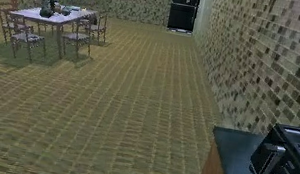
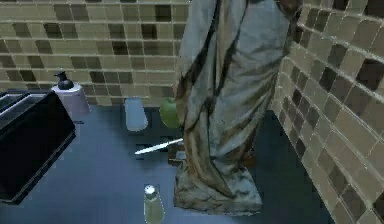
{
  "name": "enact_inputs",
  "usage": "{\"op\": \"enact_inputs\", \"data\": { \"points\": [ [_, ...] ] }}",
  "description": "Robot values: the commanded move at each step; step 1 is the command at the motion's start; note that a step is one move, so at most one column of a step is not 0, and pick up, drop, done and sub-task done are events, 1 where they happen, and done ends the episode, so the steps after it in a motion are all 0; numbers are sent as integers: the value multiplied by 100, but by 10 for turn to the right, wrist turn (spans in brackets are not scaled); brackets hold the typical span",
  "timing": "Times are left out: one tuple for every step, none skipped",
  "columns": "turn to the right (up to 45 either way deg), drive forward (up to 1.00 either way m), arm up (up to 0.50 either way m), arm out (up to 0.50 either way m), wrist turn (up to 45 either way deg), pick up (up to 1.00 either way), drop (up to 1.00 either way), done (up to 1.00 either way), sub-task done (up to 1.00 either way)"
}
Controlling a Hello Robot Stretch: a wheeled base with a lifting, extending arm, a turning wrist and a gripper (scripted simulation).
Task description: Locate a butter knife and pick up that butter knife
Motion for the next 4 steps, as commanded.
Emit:
{"op": "enact_inputs", "data": {
  "points": [
    [-30,0,0,0,0,0,0,0,0],
    [450,0,0,0,0,0,0,0,0],
    [450,0,0,0,0,0,0,0,0],
    [60,0,0,0,0,0,0,0,0]
  ]
}}
